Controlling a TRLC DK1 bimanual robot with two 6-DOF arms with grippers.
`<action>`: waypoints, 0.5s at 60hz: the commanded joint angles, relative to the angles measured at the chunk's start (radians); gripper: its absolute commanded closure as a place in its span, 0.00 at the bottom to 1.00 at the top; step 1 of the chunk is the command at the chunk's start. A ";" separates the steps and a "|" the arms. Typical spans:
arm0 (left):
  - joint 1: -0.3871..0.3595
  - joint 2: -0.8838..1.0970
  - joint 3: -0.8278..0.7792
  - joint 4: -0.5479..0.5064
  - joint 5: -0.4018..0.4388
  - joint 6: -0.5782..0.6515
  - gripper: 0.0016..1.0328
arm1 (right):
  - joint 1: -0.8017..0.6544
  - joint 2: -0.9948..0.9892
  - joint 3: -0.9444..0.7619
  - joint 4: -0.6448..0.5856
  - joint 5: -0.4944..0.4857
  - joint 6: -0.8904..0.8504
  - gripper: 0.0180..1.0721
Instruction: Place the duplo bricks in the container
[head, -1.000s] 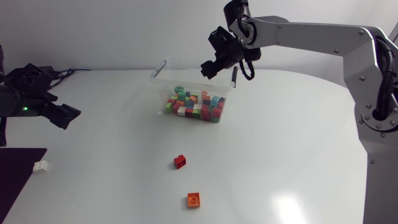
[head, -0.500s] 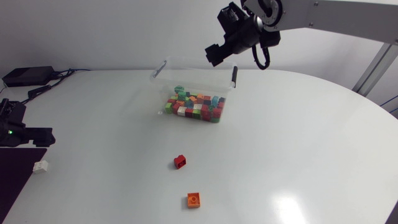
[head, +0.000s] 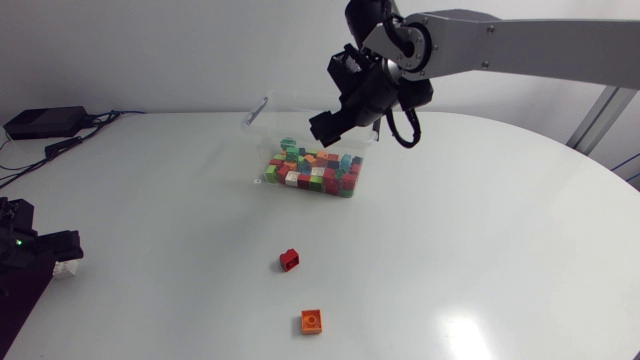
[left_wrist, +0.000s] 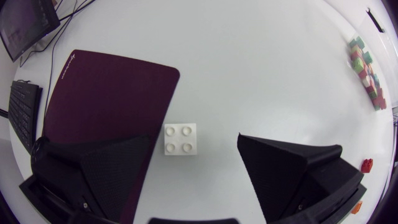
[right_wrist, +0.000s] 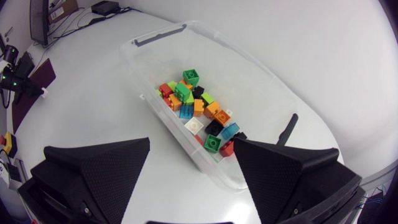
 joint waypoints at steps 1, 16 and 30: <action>0.012 0.040 -0.029 0.031 -0.016 -0.031 0.07 | 0.017 -0.036 -0.042 -0.005 0.009 0.031 0.08; 0.008 0.128 -0.014 0.071 -0.030 -0.042 0.19 | 0.077 -0.034 -0.149 -0.004 0.006 -0.006 0.08; -0.006 0.148 -0.008 0.090 -0.025 -0.041 0.59 | 0.146 -0.074 -0.297 0.038 -0.012 -0.076 0.08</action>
